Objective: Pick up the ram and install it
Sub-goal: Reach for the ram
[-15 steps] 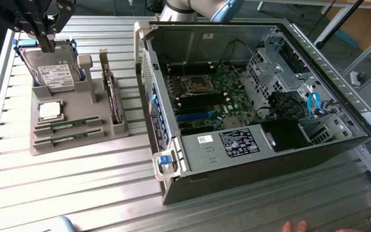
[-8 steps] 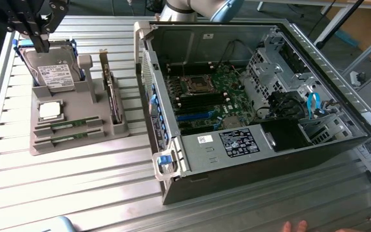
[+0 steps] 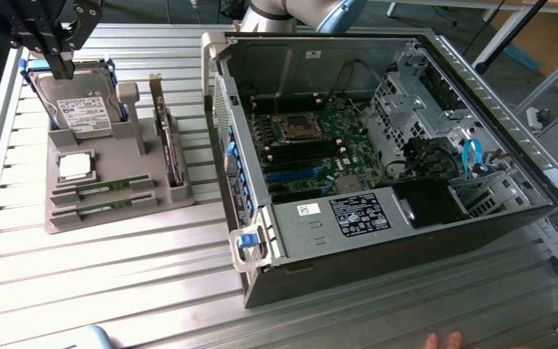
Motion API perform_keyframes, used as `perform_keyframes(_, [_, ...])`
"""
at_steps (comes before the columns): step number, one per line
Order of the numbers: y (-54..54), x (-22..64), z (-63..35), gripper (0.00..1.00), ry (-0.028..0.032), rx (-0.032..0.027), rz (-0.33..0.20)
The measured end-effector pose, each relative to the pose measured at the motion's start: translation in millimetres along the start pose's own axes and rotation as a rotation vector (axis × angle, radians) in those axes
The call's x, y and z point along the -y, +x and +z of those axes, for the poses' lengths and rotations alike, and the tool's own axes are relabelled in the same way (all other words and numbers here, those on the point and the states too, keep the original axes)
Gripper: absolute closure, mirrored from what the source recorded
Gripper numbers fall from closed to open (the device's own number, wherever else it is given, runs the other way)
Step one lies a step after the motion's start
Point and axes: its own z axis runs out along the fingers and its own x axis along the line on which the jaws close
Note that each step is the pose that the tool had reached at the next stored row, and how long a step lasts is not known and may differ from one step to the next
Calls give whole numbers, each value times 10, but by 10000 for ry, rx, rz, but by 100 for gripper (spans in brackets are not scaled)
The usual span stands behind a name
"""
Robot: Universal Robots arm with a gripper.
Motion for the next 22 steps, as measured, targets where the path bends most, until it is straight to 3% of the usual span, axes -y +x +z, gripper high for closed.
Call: perform_keyframes(22, [-14, 176, -8, 89, -8, -1, 0])
